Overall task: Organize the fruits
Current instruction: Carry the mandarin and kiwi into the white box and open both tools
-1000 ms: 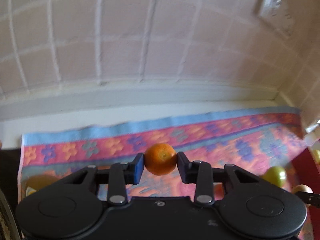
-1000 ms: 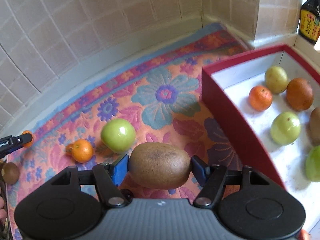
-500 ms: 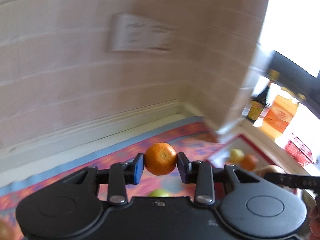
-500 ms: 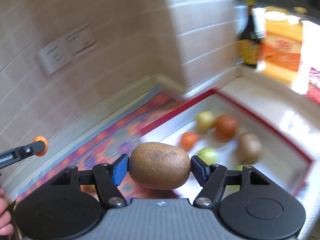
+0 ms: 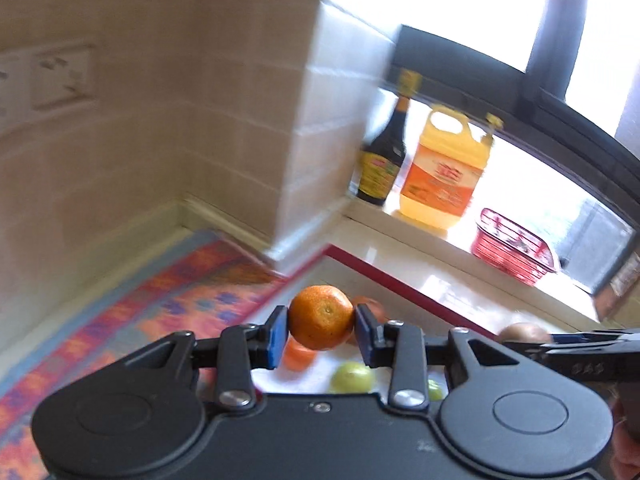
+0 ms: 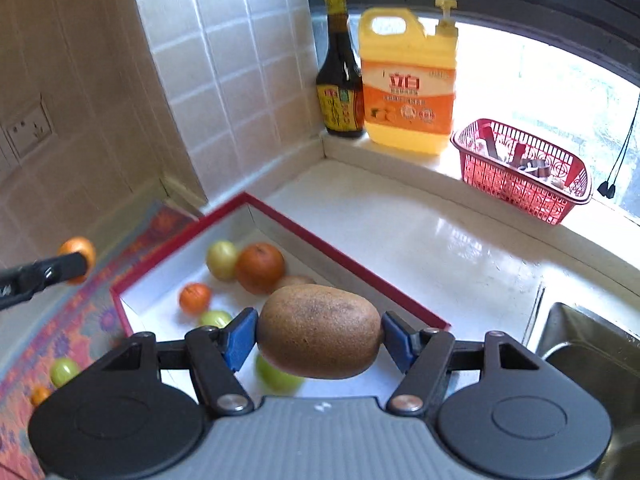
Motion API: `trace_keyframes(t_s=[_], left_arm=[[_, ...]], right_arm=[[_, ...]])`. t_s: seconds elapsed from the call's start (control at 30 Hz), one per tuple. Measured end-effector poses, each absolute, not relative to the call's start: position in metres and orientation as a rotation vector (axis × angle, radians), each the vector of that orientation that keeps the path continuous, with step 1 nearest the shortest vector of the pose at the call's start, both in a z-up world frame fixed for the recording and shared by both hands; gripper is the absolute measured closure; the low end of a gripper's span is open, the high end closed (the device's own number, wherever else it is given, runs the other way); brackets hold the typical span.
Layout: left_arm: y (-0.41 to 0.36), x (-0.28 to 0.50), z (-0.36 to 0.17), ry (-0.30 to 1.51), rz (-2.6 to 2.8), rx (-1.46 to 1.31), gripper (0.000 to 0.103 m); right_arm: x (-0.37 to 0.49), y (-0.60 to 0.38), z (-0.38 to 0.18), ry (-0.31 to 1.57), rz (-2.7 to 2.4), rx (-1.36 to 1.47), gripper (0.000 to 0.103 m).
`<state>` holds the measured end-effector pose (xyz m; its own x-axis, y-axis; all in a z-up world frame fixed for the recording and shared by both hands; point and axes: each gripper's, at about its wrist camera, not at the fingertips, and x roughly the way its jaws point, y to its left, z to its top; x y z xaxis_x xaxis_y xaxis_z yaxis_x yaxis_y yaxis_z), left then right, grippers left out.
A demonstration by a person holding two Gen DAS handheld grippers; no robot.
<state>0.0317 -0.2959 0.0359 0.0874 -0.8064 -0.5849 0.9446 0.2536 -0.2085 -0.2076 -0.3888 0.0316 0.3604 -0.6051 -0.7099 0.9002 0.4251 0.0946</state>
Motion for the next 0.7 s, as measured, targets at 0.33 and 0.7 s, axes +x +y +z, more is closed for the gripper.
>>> trace_keyframes(t_s=[0.33, 0.7], left_arm=[[-0.352, -0.003, -0.017, 0.867, -1.460, 0.423, 0.061], [-0.381, -0.034, -0.051, 0.926, -1.464, 0.706, 0.060]], right_arm=[[-0.214, -0.446, -0.024, 0.732, -0.958, 0.755, 0.034], [-0.203, -0.472, -0.043, 0.806, -1.012, 0.732, 0.034]])
